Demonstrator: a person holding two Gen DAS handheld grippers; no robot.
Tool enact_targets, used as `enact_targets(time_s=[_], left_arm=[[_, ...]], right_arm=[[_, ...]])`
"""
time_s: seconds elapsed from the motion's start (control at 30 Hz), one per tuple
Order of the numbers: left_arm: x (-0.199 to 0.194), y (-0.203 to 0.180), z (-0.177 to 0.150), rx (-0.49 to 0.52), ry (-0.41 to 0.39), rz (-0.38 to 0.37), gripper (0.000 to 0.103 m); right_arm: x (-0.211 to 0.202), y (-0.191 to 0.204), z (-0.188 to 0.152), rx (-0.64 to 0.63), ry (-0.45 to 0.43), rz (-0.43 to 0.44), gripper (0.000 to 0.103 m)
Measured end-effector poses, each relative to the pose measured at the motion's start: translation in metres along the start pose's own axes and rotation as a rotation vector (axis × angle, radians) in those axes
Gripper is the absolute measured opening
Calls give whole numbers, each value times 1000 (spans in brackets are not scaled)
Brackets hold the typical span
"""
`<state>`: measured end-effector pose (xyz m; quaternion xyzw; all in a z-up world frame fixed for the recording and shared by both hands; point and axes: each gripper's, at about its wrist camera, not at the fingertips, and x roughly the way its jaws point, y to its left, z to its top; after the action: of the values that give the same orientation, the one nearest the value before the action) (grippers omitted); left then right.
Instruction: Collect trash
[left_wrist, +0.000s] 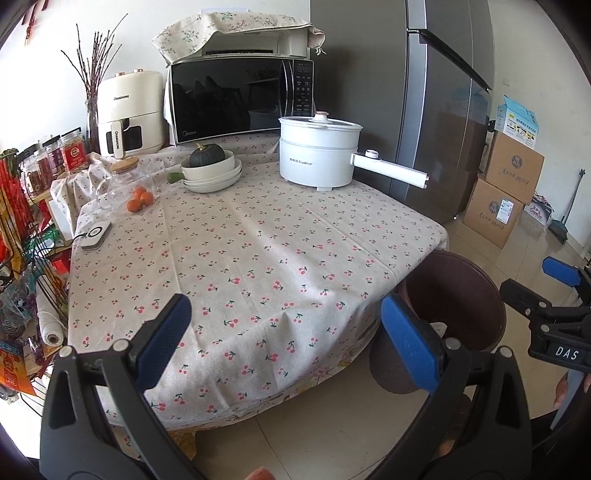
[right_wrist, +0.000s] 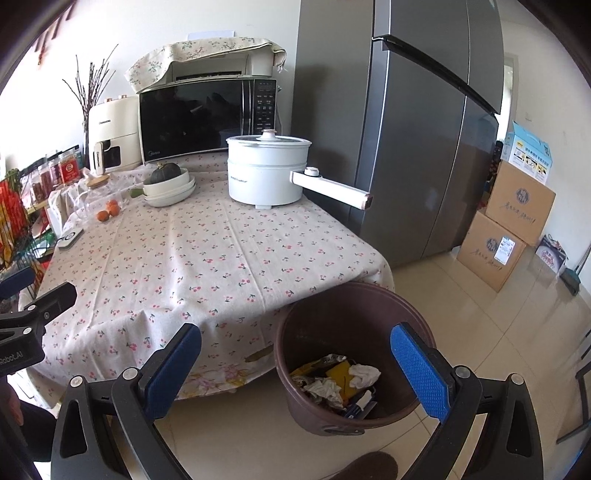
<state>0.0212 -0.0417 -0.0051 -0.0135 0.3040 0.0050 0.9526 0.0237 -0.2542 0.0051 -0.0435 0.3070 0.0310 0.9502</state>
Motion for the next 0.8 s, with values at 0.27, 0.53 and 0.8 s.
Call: enact_targets(time_s=[0.27,0.53,0.8], left_arm=[[0,-2,-1,6,3,2,102],[-2,-4,0,-3,9,-10,102],[-6,-9,1,9,-1,-19,102]], right_arm=[[0,-1,0,4,0,-1,103],[-1,-5,0,23,2,-4,103],[-1,-14,2,61,0,1,103]])
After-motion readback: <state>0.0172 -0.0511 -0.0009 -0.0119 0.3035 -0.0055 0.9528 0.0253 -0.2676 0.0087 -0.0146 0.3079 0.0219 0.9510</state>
